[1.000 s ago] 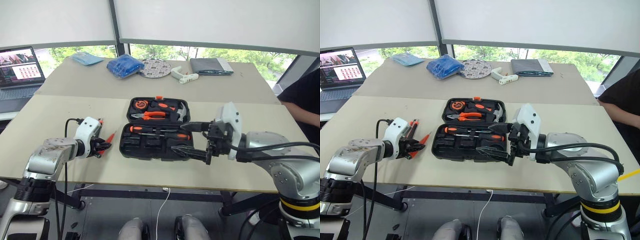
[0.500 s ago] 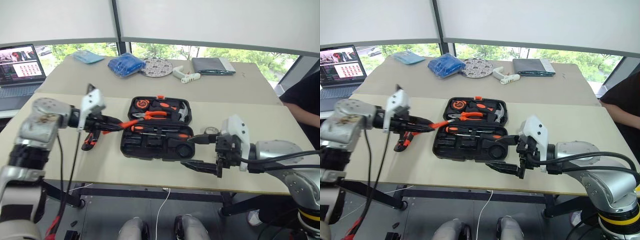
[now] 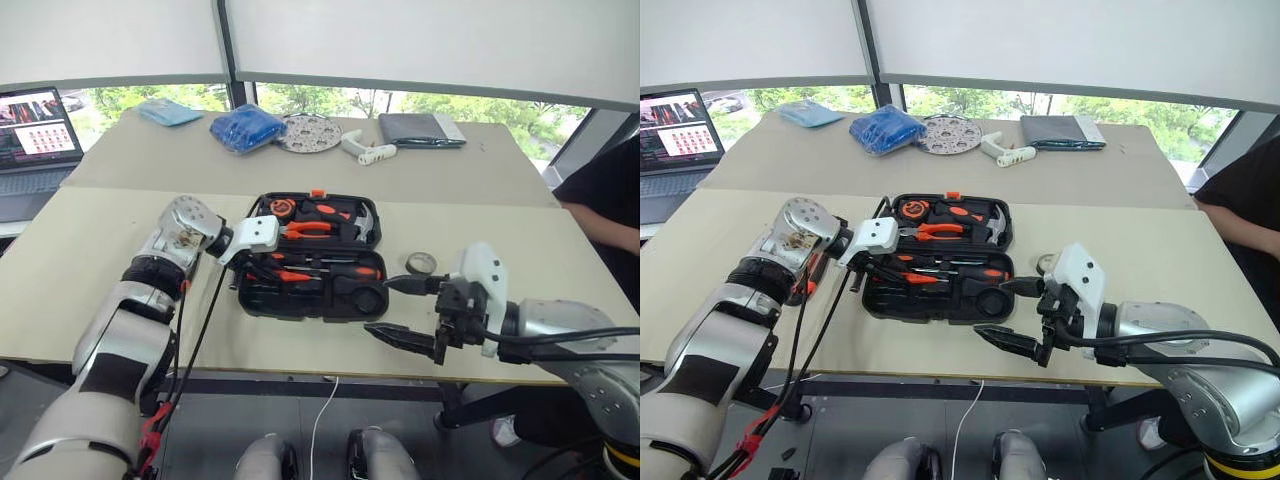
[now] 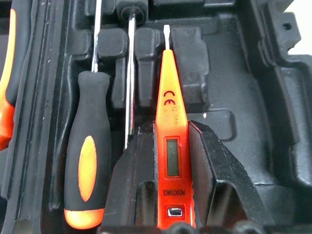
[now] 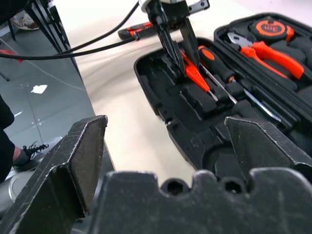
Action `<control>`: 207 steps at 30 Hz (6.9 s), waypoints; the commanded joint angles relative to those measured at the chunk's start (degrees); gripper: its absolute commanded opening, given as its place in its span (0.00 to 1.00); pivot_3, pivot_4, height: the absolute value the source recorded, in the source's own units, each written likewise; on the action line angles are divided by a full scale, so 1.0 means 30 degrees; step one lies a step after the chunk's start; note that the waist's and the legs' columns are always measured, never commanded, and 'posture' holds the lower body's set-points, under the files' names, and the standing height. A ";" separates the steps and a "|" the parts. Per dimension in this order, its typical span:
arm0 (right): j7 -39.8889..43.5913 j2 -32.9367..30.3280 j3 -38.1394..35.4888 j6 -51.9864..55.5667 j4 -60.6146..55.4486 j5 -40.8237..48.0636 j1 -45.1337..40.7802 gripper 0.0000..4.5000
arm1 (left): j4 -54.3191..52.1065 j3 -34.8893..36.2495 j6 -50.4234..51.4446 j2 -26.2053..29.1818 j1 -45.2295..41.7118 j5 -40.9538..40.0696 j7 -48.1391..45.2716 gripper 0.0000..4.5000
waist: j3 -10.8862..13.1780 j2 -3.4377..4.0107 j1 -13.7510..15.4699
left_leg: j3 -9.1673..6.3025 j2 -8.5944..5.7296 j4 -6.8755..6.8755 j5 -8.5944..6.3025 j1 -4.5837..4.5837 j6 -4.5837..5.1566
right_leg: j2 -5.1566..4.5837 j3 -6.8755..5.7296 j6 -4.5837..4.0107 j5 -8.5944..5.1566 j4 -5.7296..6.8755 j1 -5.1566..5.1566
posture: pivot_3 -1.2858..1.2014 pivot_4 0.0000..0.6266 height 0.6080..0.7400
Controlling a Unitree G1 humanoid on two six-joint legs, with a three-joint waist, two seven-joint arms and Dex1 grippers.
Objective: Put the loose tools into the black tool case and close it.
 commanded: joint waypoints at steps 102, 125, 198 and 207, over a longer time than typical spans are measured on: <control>0.3654 0.1822 0.5265 -0.3597 0.4897 -0.3898 -0.5911 1.00 | -1.7010 1.1560 2.0948 0.2529 1.2206 -0.5528 1.8413 1.00 | -0.0030 -0.0037 -0.0153 | -0.0006 -0.0004 -0.0007 0.0020 0.0088 -0.0108 | -0.0006 0.0013 -0.0010 0.0082 0.0021 0.0082 | 0.52 0.24 0.84; 0.2377 0.0363 0.3200 -0.2656 0.2373 -0.3183 -0.2442 1.00 | -1.4042 0.4572 1.1216 0.6206 0.5967 -0.6835 -0.0488 0.37 | -0.0026 -0.0045 0.0015 | 0.0041 -0.0016 -0.0018 -0.0051 0.0033 -0.0271 | -0.0036 0.0023 0.0027 0.0029 0.0012 0.0003 | 0.52 0.24 0.84; -0.0661 0.0196 0.1272 -0.1428 0.0826 -0.2055 -0.0170 1.00 | -0.4130 0.0975 0.1816 -0.0253 0.3019 -0.1011 -0.0633 0.02 | -0.0151 0.0096 -0.0034 | -0.0033 -0.0004 0.0142 -0.0188 0.0167 0.0288 | -0.0078 0.0047 0.0166 0.0031 -0.0039 0.0244 | 0.52 0.24 0.84; -0.0367 -0.0089 0.1172 -0.1499 0.0965 -0.1996 -0.0045 1.00 | -0.6532 0.1586 0.3873 0.2798 0.3213 -0.3827 -0.2224 0.02 | -0.0142 0.0087 -0.0155 | -0.0010 -0.0010 0.0159 -0.0096 -0.0011 0.0136 | -0.0015 0.0049 0.0098 0.0065 -0.0044 0.0088 | 0.52 0.24 0.84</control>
